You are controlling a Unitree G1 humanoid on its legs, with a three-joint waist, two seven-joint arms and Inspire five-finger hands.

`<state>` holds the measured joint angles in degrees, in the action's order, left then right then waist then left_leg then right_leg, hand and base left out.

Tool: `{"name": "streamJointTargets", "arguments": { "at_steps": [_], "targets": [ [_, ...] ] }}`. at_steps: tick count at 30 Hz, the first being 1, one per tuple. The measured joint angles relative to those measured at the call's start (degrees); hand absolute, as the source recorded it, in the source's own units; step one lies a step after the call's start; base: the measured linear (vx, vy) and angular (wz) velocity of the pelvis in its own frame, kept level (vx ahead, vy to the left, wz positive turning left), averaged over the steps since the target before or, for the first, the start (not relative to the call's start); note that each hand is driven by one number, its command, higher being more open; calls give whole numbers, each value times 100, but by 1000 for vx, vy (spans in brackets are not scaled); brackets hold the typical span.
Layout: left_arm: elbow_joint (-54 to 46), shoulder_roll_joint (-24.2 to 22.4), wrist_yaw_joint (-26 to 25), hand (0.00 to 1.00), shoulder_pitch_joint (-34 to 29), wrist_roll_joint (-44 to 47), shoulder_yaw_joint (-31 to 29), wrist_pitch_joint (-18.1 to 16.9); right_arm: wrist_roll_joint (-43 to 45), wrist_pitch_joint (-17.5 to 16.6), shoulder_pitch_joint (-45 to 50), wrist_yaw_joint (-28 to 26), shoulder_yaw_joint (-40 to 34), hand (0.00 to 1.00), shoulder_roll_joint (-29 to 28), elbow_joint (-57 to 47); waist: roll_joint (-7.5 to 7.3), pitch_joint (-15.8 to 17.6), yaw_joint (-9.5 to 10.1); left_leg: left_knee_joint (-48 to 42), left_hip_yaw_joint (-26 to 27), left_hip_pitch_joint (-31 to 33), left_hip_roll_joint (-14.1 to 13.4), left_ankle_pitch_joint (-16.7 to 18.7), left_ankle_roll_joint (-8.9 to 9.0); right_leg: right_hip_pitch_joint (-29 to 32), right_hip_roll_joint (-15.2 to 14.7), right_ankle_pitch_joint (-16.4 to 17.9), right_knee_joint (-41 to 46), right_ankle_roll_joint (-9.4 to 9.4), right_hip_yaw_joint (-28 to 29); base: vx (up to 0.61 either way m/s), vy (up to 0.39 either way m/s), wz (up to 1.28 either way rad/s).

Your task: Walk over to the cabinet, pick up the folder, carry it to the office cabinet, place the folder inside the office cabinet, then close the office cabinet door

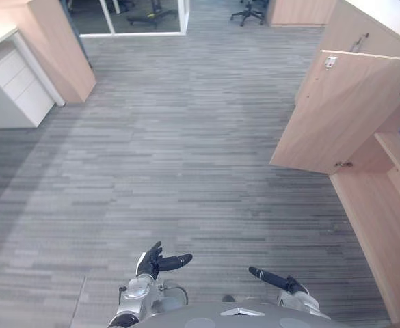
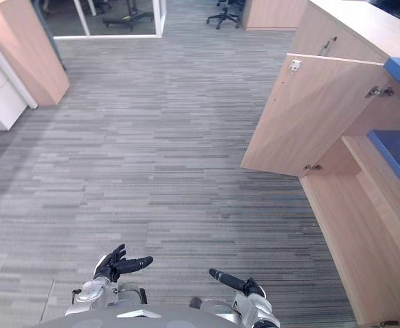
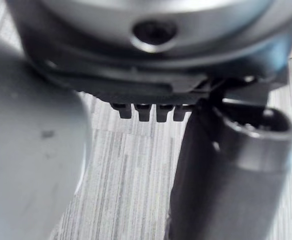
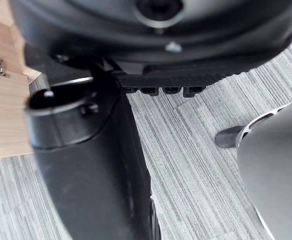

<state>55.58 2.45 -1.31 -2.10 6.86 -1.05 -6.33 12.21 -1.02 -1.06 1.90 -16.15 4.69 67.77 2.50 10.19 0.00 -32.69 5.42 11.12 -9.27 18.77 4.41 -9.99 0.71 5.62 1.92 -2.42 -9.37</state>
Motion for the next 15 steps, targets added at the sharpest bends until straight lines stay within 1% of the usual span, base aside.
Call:
{"name": "streamJointTargets", "arguments": {
  "at_steps": [1,2,3,4,5,6,7,8,9,10,11,12,13,14,15],
  "targets": [
    [-34,-15,0,100,-6,12,-3,-2,32,-2,20,3,-16,100,0,-3,-16,6,1,394,-173,50,156,-138,26,-25,-110,52,-3,74,60,246,238,-55],
    [-77,-28,-2,100,-14,40,-2,2,62,-4,34,3,-11,100,11,-2,-10,3,1,1033,-469,68,317,-391,37,-33,-225,114,2,175,191,184,236,-67],
    [-110,-31,-7,100,-40,134,-1,3,102,-12,64,-5,-6,100,19,-5,43,-13,3,1618,-792,73,384,-765,87,-102,-276,207,3,326,365,328,379,-88],
    [-90,-6,-19,100,-77,210,-3,15,186,-30,136,-6,2,100,-2,-24,29,-58,19,1540,-864,22,423,-1288,77,-173,-345,303,21,482,533,319,351,-80],
    [-85,17,-29,100,-96,208,0,28,181,-45,135,-8,4,100,-22,-41,15,-111,31,1475,-904,27,495,-1494,52,-173,-388,335,40,575,659,451,407,-79],
    [-82,126,-30,100,-73,206,-2,43,181,-51,172,-25,-15,100,-124,-37,-187,-148,30,1150,-648,49,627,-1249,-69,-154,-617,435,202,668,824,375,325,-62],
    [-71,183,-31,100,-71,206,-1,44,176,-51,175,-34,-15,100,-168,-37,-270,-158,49,1035,-544,50,668,-1117,-125,-116,-694,465,279,699,865,426,358,-84],
    [28,251,-34,100,-67,203,0,52,173,-52,192,-49,-44,100,-232,-36,-349,-204,84,837,-313,15,687,-903,-270,-32,-802,471,443,712,1004,266,232,-85],
    [117,276,-34,100,-73,203,-3,57,171,-52,201,-69,-87,100,-243,-36,-352,-214,130,795,-97,-102,687,-754,-348,62,-864,472,667,712,1136,368,342,-115],
    [201,281,-35,100,-81,205,-20,73,166,-51,207,-141,-122,100,-228,-39,-338,-231,159,898,185,-327,693,-631,-458,321,-931,473,1208,711,1290,235,232,-104],
    [237,275,-30,100,-139,208,-39,73,165,-51,208,-170,-130,100,-219,-41,-308,-247,168,1011,338,-453,712,-604,-499,521,-975,472,1612,711,1336,305,341,-110],
    [245,277,-19,100,-203,220,-41,72,166,-50,206,-201,-154,100,-214,-81,-299,-272,145,1274,607,-692,801,-596,-580,1052,-1105,462,2653,719,1348,170,208,-89],
    [296,282,-1,100,-215,226,-26,77,168,-54,227,-217,-257,100,-224,-134,-316,-277,86,1457,812,-945,916,-591,-674,1506,-1281,495,3684,664,1183,224,261,-73],
    [328,284,7,100,-218,229,-9,83,167,-56,227,-225,-302,100,-218,-148,-312,-275,54,1542,891,-1082,964,-586,-700,1645,-1370,540,4096,590,961,237,211,-41],
    [376,294,7,100,-243,235,14,101,179,-52,204,-233,-372,100,-216,-178,-286,-267,-30,1726,984,-1376,1023,-594,-739,1737,-1595,662,4566,399,263,251,203,-20]
  ]
}}
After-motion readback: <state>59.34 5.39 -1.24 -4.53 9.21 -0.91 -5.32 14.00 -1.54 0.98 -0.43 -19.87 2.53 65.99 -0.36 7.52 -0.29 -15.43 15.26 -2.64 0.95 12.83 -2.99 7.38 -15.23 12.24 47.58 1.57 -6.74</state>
